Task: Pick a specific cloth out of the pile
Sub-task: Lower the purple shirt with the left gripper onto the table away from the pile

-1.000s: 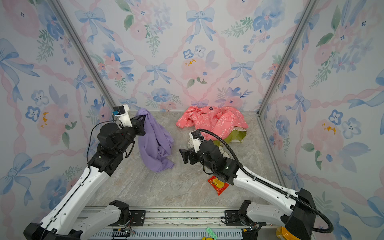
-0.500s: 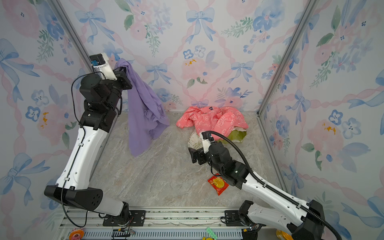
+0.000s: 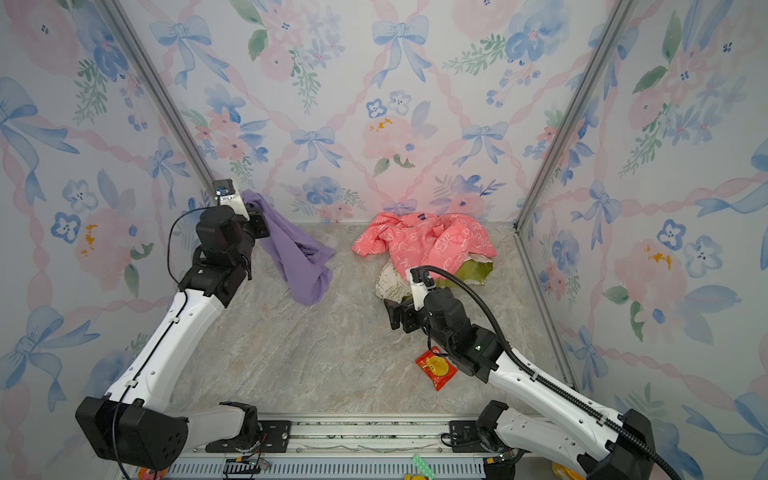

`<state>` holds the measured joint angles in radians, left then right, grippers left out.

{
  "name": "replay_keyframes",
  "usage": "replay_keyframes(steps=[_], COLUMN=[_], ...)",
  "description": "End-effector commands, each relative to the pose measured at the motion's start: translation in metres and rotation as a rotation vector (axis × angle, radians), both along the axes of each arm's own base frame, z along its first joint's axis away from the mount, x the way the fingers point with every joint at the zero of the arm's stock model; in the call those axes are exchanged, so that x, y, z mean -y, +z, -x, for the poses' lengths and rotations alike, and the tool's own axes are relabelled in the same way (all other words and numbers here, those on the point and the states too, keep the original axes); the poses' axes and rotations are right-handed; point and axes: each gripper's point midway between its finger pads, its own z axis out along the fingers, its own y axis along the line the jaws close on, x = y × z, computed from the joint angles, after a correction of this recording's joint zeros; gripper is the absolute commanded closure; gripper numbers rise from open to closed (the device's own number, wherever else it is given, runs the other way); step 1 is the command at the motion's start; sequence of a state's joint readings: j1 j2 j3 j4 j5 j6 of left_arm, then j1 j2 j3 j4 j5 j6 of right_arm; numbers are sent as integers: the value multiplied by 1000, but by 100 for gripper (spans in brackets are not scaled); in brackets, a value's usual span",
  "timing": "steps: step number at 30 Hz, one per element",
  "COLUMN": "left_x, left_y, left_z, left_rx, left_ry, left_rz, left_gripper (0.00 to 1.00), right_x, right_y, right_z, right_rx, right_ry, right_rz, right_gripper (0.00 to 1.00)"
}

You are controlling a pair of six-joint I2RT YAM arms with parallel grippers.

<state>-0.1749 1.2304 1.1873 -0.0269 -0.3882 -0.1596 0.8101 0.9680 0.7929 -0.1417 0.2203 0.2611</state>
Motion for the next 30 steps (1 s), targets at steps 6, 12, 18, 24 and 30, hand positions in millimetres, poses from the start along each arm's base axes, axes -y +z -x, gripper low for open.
replay_keyframes(steps=[6, 12, 18, 24, 30], left_x=[-27, -23, -14, -16, -22], left_y=[-104, -174, -220, -257, -249], left_z=[45, 60, 79, 107, 119], left_rx=[-52, -176, -265, -297, -213], left_ry=[141, 126, 73, 98, 142], left_rz=[110, 160, 200, 282, 353], left_gripper=[100, 100, 100, 100, 100], right_x=[6, 3, 0, -3, -6], right_y=[-15, -23, -32, -38, -36], right_z=[0, -4, -8, -9, -10], right_rx=[-33, -49, -63, -74, -73], right_ry=[-16, -21, -23, -19, -2], right_rz=[13, 21, 32, 34, 42], right_gripper=[3, 3, 3, 3, 3])
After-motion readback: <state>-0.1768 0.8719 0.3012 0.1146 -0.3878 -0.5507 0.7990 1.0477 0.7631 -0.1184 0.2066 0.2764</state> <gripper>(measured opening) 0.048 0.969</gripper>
